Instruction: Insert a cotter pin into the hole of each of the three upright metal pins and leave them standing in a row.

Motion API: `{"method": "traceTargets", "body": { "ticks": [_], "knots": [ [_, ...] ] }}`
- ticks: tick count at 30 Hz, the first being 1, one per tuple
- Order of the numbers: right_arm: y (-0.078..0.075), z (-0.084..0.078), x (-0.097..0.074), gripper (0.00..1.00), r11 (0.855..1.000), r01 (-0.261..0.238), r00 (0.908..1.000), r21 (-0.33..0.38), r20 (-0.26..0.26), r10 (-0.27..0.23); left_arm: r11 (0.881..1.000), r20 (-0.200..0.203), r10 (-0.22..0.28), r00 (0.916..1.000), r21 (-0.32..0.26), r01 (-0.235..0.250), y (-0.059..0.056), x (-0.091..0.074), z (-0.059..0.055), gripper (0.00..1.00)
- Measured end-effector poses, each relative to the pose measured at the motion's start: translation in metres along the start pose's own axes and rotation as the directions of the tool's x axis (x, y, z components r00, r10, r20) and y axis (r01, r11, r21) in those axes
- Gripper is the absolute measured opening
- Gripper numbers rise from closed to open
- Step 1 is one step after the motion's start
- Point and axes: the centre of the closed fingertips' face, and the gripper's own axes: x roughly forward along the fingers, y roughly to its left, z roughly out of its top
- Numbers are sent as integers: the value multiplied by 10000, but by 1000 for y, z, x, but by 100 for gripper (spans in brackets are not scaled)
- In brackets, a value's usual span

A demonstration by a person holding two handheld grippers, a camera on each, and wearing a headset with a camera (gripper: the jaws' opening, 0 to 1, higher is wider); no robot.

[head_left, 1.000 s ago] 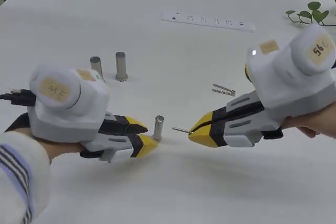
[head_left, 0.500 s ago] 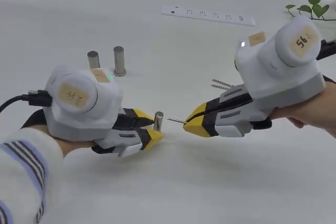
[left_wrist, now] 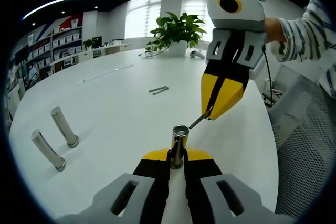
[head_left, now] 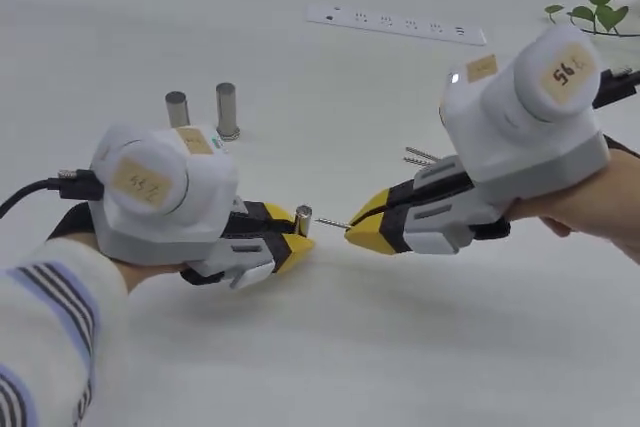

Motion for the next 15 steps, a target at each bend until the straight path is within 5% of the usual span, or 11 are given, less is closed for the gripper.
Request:
{"method": "traceTargets", "body": {
  "ticks": [15],
  "knots": [
    [-2,2,4,3,9981,2,9999,-614,-144,-11,9989,226,-269,9994,397,259,-5,-1,0,7]
  ]
}}
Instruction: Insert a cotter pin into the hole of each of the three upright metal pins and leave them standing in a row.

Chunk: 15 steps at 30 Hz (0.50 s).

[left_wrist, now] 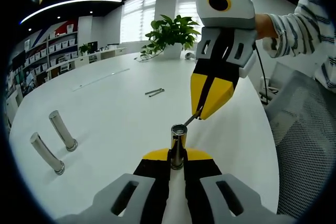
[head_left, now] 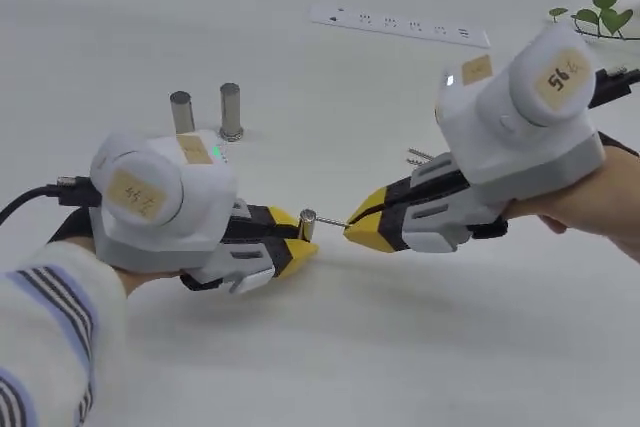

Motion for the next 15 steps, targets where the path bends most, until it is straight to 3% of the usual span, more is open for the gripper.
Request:
{"method": "traceTargets", "body": {
  "ticks": [15],
  "knots": [
    [-1,-2,6,3,9992,-69,9998,-381,-168,62,10000,-25,-52,10000,12,53,-1,3,1,7]
  ]
}}
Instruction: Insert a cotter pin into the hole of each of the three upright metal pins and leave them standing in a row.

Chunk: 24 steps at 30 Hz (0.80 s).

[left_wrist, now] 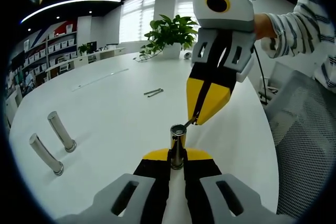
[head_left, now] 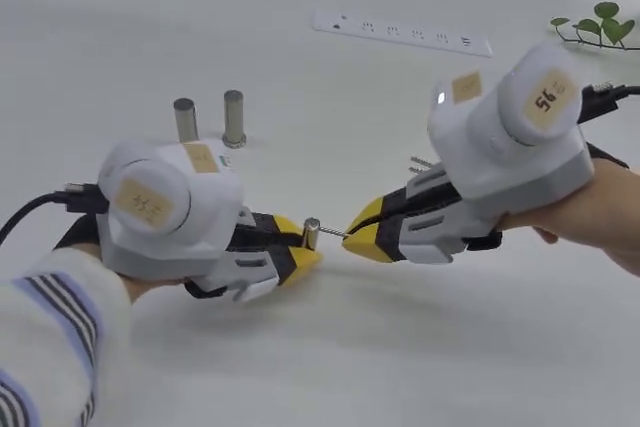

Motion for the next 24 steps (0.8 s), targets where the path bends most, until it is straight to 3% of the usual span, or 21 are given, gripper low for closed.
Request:
{"method": "traceTargets", "body": {
  "ticks": [24],
  "knots": [
    [0,1,4,3,9995,174,9998,-267,-97,-177,9997,-110,-28,9999,226,30,-2,1,0,7]
  ]
}}
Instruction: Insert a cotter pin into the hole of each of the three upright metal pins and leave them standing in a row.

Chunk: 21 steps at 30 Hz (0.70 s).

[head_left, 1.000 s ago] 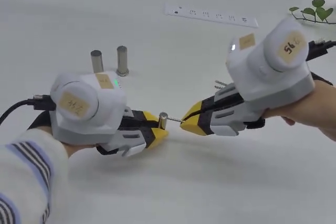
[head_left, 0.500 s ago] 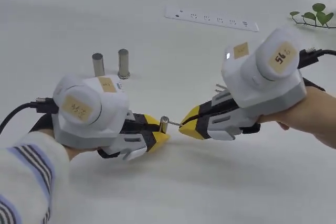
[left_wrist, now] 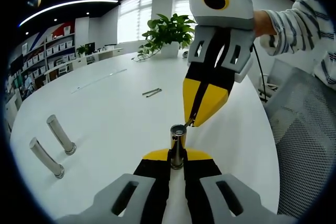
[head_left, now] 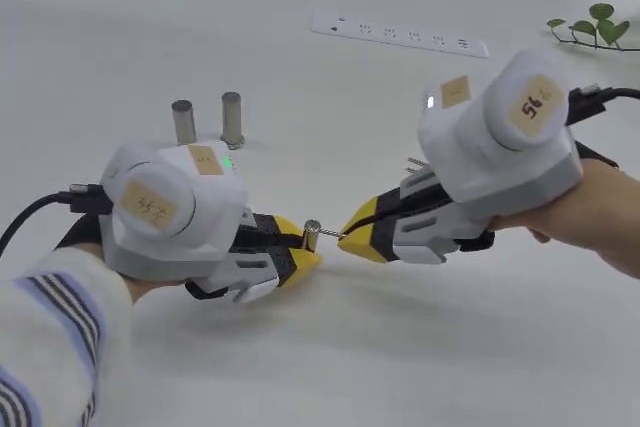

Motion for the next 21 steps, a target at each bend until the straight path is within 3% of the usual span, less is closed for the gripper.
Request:
{"method": "traceTargets", "body": {
  "ticks": [6,10,15,21],
  "knots": [
    [1,5,2,3,9997,-30,9996,228,265,24,10000,8,-12,10000,-69,12,0,0,0,7],
    [2,8,4,4,9996,-19,9992,-273,389,29,9999,13,18,10000,-149,-17,0,0,0,7],
    [5,2,2,13,9992,-141,9991,-383,386,156,9998,11,103,9999,-143,-102,0,0,0,7],
    [1,-3,-5,11,9993,31,9993,-380,378,-17,9997,24,145,9999,-185,-145,1,-1,0,8]
  ]
}}
